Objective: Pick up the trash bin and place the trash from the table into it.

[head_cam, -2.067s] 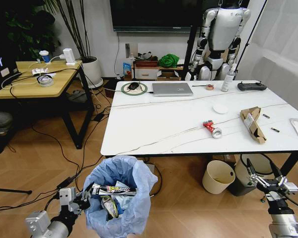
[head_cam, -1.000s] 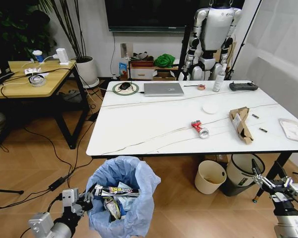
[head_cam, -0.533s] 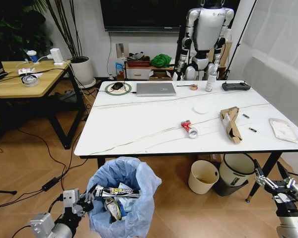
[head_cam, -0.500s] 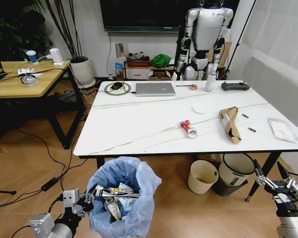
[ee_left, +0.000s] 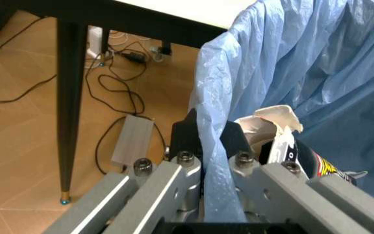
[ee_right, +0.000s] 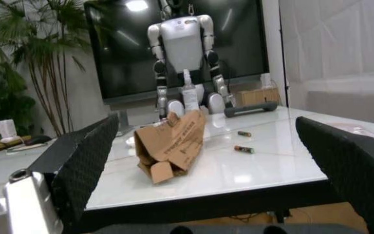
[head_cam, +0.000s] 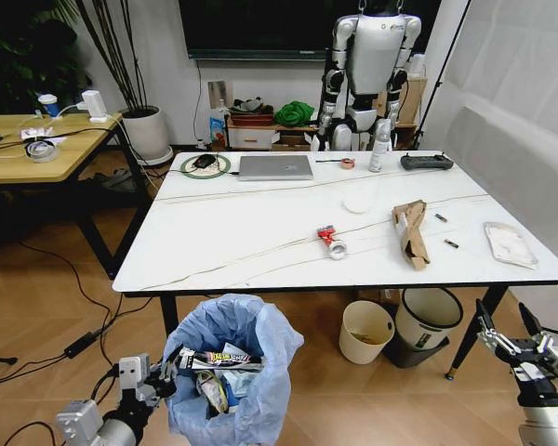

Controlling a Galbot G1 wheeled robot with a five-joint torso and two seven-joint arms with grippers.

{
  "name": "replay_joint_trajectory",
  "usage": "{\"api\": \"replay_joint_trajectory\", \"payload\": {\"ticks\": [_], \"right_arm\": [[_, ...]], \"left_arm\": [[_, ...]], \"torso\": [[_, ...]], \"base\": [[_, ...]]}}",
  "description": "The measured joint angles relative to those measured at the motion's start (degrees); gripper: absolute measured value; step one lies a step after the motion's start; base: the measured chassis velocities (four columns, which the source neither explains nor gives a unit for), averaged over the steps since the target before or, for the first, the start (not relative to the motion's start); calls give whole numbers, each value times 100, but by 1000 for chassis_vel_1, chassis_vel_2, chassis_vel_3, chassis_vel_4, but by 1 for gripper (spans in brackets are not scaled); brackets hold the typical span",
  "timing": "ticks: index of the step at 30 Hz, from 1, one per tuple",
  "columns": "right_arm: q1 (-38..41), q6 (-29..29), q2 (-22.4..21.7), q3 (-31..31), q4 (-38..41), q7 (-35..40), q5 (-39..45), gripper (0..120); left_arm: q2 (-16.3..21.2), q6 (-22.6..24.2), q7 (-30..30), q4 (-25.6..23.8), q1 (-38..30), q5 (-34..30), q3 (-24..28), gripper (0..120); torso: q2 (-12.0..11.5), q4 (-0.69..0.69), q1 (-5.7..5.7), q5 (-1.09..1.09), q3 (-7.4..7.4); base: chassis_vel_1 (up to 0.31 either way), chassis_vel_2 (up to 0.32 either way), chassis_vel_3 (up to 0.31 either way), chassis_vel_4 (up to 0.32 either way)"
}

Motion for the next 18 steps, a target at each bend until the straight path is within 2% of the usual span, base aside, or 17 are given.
{"api": "replay_joint_trajectory", "payload": {"ticks": [5, 10, 13, 14, 18], "right_arm": [[-53, -39, -81, -79, 56, 0, 127, 100], [-208, -138, -404, -371, 383, 53, 302, 100], [-201, -406, -938, -771, 819, 258, 521, 100], [-201, -406, -938, -771, 819, 258, 521, 100], [143, -832, -1935, -1418, 1363, 961, 663, 100]], "left_arm": [[-8, 0, 1, 0, 1, -18, -11, 0], [-30, 3, 2, -22, 73, -65, -33, 0], [-60, -2, 42, -59, 196, -56, -136, 0], [-60, -2, 42, -59, 196, -56, -136, 0], [-86, -24, 56, -98, 346, 5, -245, 0]], "torso": [[0, -1, 0, -2, 0], [0, 0, 0, -2, 0], [0, -2, 1, 2, 0], [0, -2, 1, 2, 0], [0, 3, 1, -7, 0]], "base": [[-104, -96, 81, 87], [-80, -87, 94, 97], [-72, -78, 61, 26], [-50, -76, 47, 35], [-21, -26, 15, 10]]}}
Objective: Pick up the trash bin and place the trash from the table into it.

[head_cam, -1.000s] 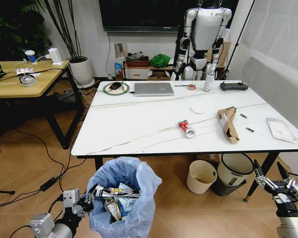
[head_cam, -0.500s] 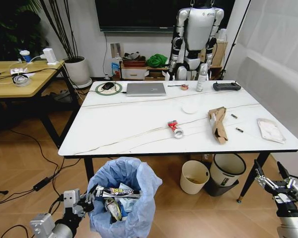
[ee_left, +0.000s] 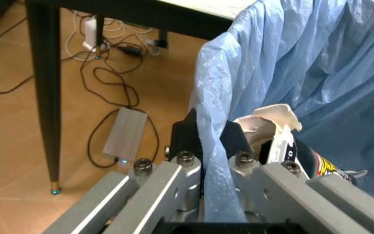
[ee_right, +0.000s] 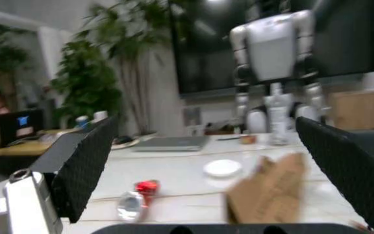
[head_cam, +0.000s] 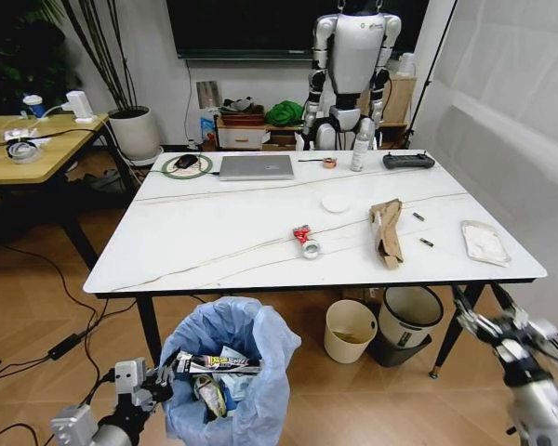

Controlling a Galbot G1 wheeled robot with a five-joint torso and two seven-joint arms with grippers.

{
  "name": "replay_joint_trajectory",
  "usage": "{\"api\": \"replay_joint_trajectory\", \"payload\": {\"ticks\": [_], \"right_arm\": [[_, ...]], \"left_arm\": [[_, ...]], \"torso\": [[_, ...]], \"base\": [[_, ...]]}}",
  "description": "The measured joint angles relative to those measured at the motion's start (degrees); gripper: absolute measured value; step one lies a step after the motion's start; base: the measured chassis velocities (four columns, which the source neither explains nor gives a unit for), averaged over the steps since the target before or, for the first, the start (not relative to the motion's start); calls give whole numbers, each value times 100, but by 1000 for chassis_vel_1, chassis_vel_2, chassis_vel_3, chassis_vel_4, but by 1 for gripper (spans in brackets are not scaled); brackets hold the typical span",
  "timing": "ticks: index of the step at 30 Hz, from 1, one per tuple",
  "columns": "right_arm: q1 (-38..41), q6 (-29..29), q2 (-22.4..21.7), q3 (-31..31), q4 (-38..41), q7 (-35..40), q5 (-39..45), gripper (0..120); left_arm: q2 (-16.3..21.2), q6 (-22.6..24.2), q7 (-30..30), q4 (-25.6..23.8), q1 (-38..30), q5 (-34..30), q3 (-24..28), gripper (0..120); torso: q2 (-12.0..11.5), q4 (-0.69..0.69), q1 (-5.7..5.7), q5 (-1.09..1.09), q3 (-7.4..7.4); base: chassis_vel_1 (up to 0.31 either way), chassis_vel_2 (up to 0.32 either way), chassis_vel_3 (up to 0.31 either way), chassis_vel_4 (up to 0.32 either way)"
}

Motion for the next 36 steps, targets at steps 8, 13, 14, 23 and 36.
{"api": "replay_joint_trajectory", "payload": {"ticks": [8, 13, 14, 23, 36], "right_arm": [[1230, -1450, -1162, -1722, 654, 1297, 415, 100], [2430, -1808, -1207, -2952, 188, 1759, 300, 100], [2726, -1888, -1158, -3249, 24, 1891, 248, 100], [4150, -3175, -475, -4686, -834, 3206, -136, 100], [4743, -3527, -52, -4856, -1700, 3399, -162, 100]], "left_arm": [[-170, -81, 45, -117, 390, 261, -134, 0], [-357, -95, 48, -144, 521, 393, -164, 0], [-396, -95, 49, -153, 544, 417, -165, 0], [-650, -146, 73, -173, 609, 563, -247, 0], [-633, -133, 53, -147, 511, 534, -256, 0]], "torso": [[0, -2, 0, 6, 0], [0, 0, 0, 7, 0], [0, -1, 0, 7, 0], [-1, -1, 0, 6, 1], [-1, -3, 0, 5, 0]], "base": [[0, 0, 0, 0], [0, 0, 0, 0], [0, 0, 0, 0], [0, 0, 0, 0], [0, 0, 0, 0]]}}
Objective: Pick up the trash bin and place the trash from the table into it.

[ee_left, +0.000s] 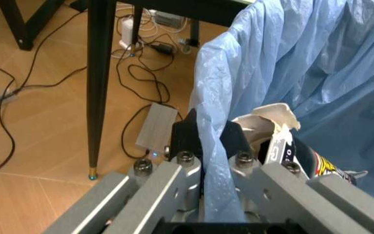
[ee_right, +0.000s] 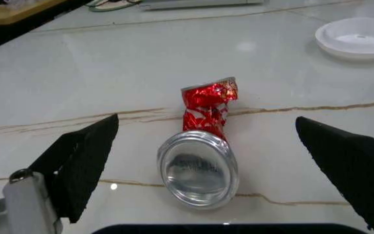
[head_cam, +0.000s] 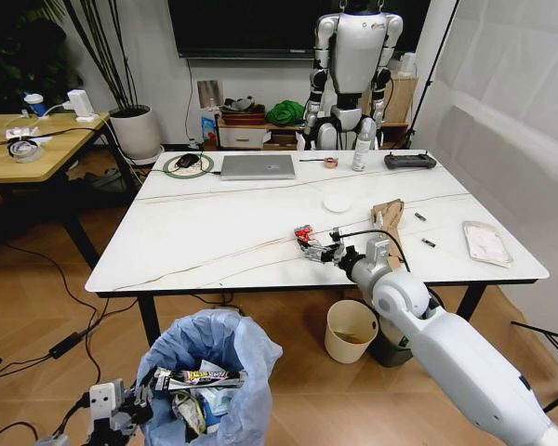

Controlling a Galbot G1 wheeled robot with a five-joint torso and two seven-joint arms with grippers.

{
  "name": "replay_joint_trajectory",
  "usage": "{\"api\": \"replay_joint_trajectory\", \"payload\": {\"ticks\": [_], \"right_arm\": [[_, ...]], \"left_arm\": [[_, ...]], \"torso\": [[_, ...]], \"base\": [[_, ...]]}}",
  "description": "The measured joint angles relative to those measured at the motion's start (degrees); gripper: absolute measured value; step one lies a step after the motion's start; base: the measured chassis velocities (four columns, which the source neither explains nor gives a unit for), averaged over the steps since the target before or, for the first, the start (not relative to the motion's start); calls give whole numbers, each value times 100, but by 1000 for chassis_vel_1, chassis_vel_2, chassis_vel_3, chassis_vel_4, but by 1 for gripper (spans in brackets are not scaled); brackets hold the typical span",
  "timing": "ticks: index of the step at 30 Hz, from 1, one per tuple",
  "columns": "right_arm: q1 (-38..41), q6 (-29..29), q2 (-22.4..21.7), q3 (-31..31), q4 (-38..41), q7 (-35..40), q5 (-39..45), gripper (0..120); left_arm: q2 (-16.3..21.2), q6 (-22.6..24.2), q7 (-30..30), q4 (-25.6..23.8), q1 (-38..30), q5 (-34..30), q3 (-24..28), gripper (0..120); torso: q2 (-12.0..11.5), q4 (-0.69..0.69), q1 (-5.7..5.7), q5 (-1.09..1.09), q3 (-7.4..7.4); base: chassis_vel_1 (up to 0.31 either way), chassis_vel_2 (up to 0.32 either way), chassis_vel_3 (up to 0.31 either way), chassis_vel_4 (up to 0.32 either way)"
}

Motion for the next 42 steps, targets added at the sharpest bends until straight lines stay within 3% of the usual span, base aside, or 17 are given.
{"api": "replay_joint_trajectory", "payload": {"ticks": [14, 30, 42], "right_arm": [[-2, -85, 357, -219, -202, 361, -147, 99], [-71, -75, 395, -243, -251, 450, -271, 43], [-39, 233, 139, -197, -26, 199, -280, 43]], "left_arm": [[73, 13, -20, 2, -29, -107, -43, 0], [140, 21, -36, 29, -81, -180, -55, 0], [210, 48, -101, 53, -152, -326, -54, 0]], "torso": [[0, 0, 0, 0, -1], [0, 0, 0, 0, -1], [0, 1, 0, 0, 0]], "base": [[0, 0, 0, 0], [0, 0, 0, 0], [0, 0, 0, 0]]}}
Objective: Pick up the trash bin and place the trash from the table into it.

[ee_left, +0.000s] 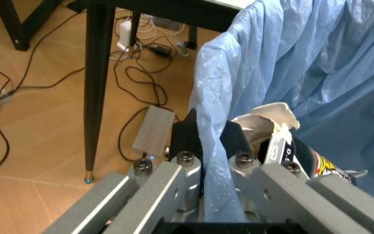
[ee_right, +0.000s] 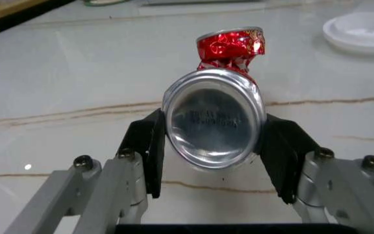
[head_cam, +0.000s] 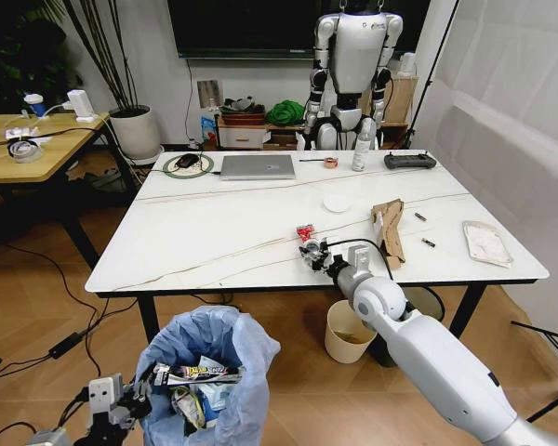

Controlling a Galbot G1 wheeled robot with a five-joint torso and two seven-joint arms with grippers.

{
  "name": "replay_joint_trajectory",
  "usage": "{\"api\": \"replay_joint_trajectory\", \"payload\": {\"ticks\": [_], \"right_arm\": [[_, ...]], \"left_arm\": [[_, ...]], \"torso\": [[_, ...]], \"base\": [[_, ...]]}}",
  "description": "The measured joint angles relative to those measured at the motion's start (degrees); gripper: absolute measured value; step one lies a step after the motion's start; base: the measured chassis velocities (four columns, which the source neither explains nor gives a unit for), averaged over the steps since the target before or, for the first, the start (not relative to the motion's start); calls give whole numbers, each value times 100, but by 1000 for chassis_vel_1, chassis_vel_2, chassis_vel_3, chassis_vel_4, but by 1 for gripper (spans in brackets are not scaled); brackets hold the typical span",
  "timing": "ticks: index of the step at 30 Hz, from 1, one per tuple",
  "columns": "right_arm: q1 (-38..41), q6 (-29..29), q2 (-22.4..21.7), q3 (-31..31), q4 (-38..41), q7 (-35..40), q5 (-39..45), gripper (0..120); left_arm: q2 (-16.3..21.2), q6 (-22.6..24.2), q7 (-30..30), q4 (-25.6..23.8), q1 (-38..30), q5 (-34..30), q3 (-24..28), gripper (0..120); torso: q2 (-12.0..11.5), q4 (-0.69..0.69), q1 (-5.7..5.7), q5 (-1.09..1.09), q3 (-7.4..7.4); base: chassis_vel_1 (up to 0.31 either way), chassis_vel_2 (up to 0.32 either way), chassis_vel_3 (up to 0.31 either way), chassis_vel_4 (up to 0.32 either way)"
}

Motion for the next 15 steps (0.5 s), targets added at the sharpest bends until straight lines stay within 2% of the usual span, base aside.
{"api": "replay_joint_trajectory", "payload": {"ticks": [7, 11, 15], "right_arm": [[-69, 303, -353, 157, 389, -705, 310, 43], [-251, 820, -747, 194, 848, -1636, 477, 43], [-453, 1133, -1091, 31, 1212, -2064, 627, 43]], "left_arm": [[80, 30, -40, -7, -29, -138, -19, 0], [129, 70, -101, -13, -94, -274, -32, 0], [141, 83, -132, -2, -139, -334, -48, 0]], "torso": [[0, -1, 0, 1, 0], [0, 0, 0, 1, 0], [0, -1, 0, 1, 0]], "base": [[0, 0, 0, 0], [0, 0, 0, 0], [0, 0, 0, 0]]}}
